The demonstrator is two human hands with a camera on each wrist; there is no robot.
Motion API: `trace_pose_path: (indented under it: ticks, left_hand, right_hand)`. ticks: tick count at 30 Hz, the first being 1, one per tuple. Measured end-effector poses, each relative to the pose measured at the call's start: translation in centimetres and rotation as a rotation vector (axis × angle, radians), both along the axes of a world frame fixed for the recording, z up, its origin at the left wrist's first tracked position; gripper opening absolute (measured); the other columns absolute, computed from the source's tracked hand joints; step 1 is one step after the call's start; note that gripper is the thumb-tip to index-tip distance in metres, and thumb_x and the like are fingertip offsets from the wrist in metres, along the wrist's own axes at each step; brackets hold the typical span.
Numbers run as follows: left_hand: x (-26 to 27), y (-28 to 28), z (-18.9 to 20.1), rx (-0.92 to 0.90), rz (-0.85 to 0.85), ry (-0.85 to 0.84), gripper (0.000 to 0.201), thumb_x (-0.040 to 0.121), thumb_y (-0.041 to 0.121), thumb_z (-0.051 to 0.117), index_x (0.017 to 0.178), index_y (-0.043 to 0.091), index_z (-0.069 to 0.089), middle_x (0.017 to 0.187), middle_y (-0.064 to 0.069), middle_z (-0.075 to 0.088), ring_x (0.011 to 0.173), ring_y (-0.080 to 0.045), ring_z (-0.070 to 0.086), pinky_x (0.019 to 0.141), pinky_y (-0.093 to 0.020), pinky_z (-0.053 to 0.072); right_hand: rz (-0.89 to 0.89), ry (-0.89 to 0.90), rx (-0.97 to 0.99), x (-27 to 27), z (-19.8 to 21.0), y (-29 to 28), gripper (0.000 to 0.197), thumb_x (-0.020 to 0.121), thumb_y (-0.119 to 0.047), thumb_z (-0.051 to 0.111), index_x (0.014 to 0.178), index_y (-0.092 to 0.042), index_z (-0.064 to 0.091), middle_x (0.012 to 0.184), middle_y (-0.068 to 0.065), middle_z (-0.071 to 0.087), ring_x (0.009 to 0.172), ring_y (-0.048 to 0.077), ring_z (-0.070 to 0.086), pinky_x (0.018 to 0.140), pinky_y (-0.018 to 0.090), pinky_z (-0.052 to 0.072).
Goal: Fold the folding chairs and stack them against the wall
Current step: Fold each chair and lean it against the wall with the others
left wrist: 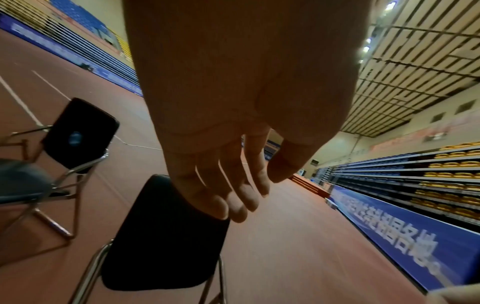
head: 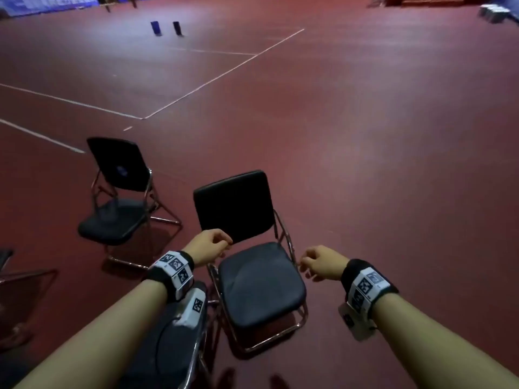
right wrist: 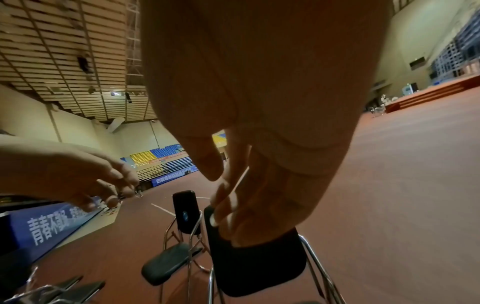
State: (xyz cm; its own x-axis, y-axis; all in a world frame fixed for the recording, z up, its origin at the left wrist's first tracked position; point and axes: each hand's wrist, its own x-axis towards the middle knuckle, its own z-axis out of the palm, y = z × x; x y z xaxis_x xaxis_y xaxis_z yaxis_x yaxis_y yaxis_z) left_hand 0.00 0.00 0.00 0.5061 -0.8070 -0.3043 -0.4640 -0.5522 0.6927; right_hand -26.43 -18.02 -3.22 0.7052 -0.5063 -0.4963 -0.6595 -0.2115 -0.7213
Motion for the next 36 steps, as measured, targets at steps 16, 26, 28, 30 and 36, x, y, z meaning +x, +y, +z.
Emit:
trace_pose_path:
  ticks: [16,26,28,30,36]
  left_hand:
    - [-2.5,-14.2,1.0,-0.049,0.510,0.011,0.016,0.097,0.012,0.051,0.089,0.016,0.065,0.084,-0.002,0.072,0.064,-0.014,0.065,0.049,-0.022,0.045]
    - [-0.5,-23.0,-0.3,0.002,0.721,0.058,0.018,0.098,0.015,0.050,0.098,0.014,0.068,0.096,-0.004,0.073,0.069,-0.015,0.066,0.053,-0.025,0.047]
    - [0.7,-24.1,-1.1,-0.003,0.781,0.081,0.017,0.099,0.016,0.051,0.097,0.015,0.067,0.098,-0.005,0.073,0.067,-0.015,0.065,0.053,-0.025,0.046]
    - [3.8,-26.8,-3.1,-0.001,0.834,0.121,0.017,0.100,0.017,0.049,0.099,0.015,0.066,0.100,-0.006,0.072,0.066,-0.014,0.063,0.051,-0.023,0.044]
    - [9.3,-31.1,-5.9,0.087,0.886,0.208,0.017,0.100,0.018,0.046,0.098,0.019,0.062,0.106,-0.007,0.071,0.067,-0.015,0.064,0.052,-0.023,0.046]
  right_hand:
    - [0.438,0.302,-0.168,1.8,-2.2,-23.6,0.028,0.098,-0.016,0.044,0.113,-0.010,0.067,0.100,0.006,0.075,0.073,0.016,0.068,0.073,0.035,0.060]
    - [0.678,0.215,-0.225,11.6,-1.1,-34.2,0.030,0.095,-0.019,0.044,0.107,-0.009,0.070,0.095,0.007,0.077,0.085,0.024,0.074,0.073,0.038,0.063]
    - [0.717,0.211,-0.234,13.8,-1.3,-35.1,0.031,0.093,-0.021,0.044,0.106,-0.011,0.070,0.093,0.007,0.077,0.084,0.024,0.075,0.072,0.038,0.063]
    - [0.787,0.208,-0.280,18.2,-2.3,-38.0,0.030,0.093,-0.023,0.044,0.105,-0.012,0.070,0.093,0.007,0.076,0.083,0.025,0.075,0.073,0.040,0.063]
    - [0.927,0.247,-0.376,26.0,-3.3,-43.8,0.032,0.095,-0.025,0.045,0.116,-0.011,0.065,0.112,0.010,0.071,0.102,0.031,0.067,0.090,0.044,0.056]
